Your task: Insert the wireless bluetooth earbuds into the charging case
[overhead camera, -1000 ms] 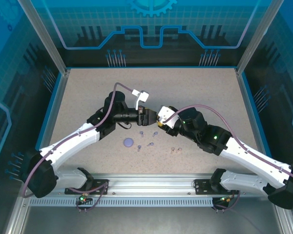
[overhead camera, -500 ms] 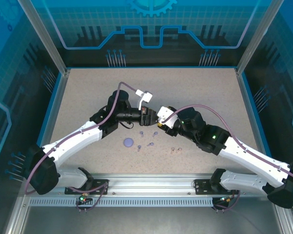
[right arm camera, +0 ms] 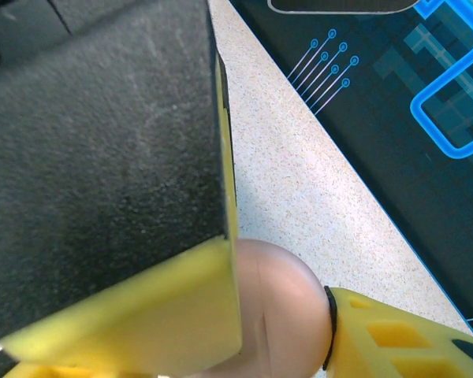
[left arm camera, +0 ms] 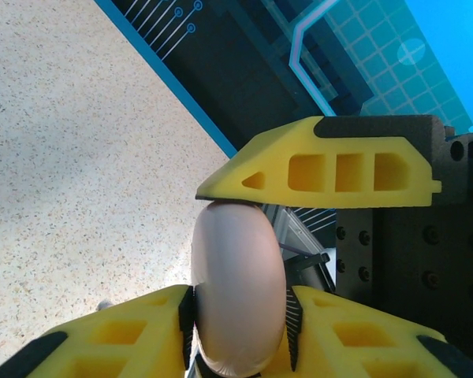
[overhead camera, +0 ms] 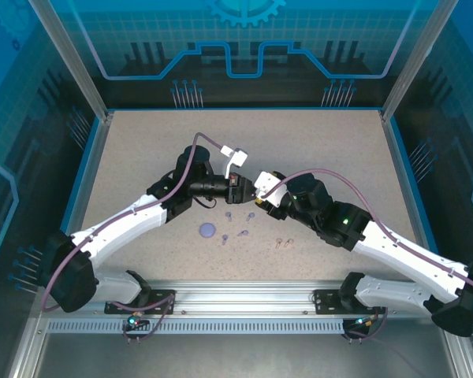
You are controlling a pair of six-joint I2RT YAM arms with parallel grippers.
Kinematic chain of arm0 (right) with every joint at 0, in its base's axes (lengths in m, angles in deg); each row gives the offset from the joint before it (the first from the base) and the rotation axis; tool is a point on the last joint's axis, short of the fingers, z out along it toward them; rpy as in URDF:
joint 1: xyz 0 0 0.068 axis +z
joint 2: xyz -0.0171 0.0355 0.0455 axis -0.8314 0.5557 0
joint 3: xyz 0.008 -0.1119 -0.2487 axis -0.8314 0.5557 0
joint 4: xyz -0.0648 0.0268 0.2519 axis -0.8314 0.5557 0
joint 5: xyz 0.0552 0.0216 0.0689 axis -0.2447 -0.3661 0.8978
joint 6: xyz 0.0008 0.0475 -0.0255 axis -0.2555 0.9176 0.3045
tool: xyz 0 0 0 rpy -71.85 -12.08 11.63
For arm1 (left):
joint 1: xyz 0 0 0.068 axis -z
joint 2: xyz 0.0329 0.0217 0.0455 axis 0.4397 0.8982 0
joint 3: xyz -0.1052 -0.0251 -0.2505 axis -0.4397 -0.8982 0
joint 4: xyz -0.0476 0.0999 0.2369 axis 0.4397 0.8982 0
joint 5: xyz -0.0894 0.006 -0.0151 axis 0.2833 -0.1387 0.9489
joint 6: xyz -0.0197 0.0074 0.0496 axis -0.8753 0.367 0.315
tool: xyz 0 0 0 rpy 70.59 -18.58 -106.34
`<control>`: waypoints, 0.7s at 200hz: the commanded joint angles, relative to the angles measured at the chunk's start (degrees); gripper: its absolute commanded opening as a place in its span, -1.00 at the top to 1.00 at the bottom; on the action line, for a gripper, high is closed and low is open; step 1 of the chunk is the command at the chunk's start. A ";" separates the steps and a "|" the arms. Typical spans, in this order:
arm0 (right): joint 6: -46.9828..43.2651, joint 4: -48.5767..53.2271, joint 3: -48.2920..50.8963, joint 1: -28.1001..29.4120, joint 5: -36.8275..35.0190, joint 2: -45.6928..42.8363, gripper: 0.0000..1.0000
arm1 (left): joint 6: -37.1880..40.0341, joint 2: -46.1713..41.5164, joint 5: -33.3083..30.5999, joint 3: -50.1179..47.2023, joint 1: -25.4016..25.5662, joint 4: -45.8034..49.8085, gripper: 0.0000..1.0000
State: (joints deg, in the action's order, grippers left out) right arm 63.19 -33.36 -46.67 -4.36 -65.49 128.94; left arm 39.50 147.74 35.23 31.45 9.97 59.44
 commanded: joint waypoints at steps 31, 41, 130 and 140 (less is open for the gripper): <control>0.72 0.66 -1.85 0.75 1.69 0.90 0.01 | 2.30 -0.30 2.46 0.76 0.59 -1.86 0.37; 0.95 1.23 -2.05 0.60 2.31 0.80 -0.03 | 2.87 -0.59 2.31 0.38 0.58 -2.51 0.38; 9.37 4.91 -1.79 -4.82 17.61 -8.63 -1.00 | 9.85 -7.02 -4.00 -8.96 0.60 -16.64 0.53; 11.42 4.39 -1.55 -6.14 20.89 -9.92 -1.00 | 10.88 -8.09 -5.18 -11.01 0.58 -20.08 0.53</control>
State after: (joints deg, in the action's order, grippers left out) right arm 69.05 -29.29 -47.20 -7.71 -54.91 122.91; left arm 45.71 143.21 33.02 24.48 10.10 49.78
